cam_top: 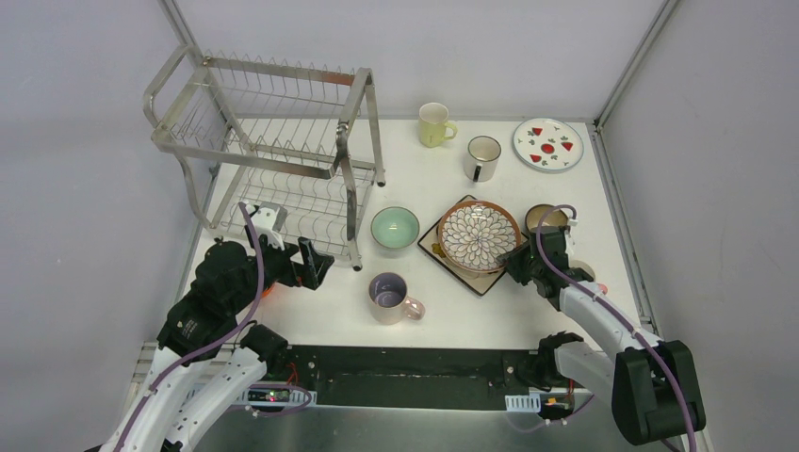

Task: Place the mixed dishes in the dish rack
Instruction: Pick up the plate at the center of the board.

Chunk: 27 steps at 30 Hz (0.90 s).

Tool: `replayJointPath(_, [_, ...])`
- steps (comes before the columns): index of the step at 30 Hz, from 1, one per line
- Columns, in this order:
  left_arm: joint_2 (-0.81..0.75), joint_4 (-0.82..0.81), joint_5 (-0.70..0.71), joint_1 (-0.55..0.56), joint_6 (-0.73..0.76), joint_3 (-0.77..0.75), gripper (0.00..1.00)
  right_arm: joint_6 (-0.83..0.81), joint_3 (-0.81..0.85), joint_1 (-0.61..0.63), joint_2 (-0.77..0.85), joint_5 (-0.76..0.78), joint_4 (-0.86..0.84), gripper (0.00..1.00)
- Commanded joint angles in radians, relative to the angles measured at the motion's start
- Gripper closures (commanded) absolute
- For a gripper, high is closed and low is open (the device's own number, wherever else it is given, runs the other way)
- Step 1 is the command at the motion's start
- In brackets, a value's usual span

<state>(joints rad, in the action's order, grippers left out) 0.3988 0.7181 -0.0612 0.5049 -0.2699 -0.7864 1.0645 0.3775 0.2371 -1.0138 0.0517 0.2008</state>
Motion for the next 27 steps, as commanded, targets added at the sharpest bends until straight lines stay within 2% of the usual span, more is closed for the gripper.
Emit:
replayJointPath(1, [-0.004,-0.015,-0.005,0.006,0.0,0.002,0.02,-0.017,-0.008,-0.007,-0.005,0.005,-0.017,0.74])
replayJointPath(6, [-0.003,-0.015,-0.004,0.006,-0.002,0.003,0.02,-0.035,-0.005,-0.007,0.003,0.005,-0.017,0.79])
replayJointPath(11, [0.0,-0.015,-0.004,0.006,0.0,0.002,0.02,-0.045,0.003,-0.007,0.035,-0.03,-0.017,0.99])
replayJointPath(12, [0.0,-0.014,-0.002,0.006,0.001,0.003,0.02,-0.044,0.004,-0.007,0.046,-0.038,-0.017,1.0])
replayJointPath(19, [0.003,-0.009,-0.004,0.006,0.003,-0.001,0.02,-0.053,0.034,-0.007,0.154,-0.092,0.053,1.0])
replayJointPath(27, [0.016,0.004,0.003,0.006,0.02,-0.025,0.05,-0.073,0.154,-0.007,0.211,-0.136,0.191,1.0])
